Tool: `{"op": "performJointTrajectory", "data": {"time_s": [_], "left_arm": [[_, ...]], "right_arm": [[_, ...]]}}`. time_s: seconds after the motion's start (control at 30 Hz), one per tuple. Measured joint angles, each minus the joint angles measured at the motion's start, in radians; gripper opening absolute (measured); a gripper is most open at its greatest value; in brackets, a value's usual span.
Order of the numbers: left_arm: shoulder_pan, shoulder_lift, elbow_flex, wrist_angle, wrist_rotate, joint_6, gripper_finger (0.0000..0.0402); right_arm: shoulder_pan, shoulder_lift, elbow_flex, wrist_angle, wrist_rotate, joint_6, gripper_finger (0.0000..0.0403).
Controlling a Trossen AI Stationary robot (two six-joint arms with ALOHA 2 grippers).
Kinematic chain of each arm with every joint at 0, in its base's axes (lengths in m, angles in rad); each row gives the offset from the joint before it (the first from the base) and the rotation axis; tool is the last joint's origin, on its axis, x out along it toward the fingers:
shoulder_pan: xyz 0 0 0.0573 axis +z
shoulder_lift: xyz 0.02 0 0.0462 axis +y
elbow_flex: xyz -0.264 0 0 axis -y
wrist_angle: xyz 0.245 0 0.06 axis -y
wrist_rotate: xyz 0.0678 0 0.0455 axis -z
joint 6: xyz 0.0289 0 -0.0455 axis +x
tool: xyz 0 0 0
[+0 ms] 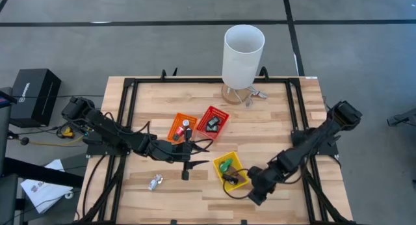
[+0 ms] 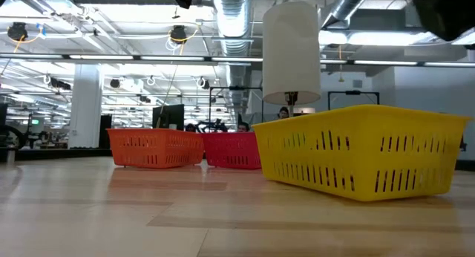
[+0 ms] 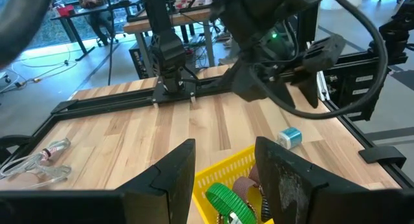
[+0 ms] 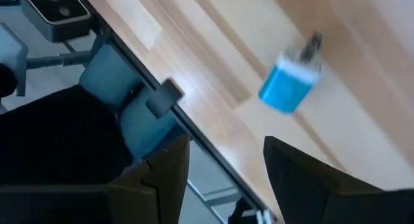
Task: Pick & Place Office items
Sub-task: Put the blue charger adapter into the orange bin
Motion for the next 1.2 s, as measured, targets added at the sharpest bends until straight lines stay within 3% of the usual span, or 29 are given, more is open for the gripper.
{"op": "performJointTrajectory", "data": {"time_s": [0.3, 0.7, 1.2], "left_arm": [[0.005, 0.000, 0.000, 0.000, 0.000, 0.002, 0.0154], [0.068, 0.000, 0.000, 0.008, 0.000, 0.004, 0.0154], [0.085, 0.000, 0.000, 0.011, 0.000, 0.003, 0.0154]], "right_arm": [[0.034, 0.003, -0.027, -0.021, 0.080, 0.091, 0.0189], [-0.030, 0.141, -0.035, 0.064, 0.051, 0.082, 0.0191], [-0.042, 0.144, -0.034, 0.066, 0.020, 0.032, 0.0191]]}}
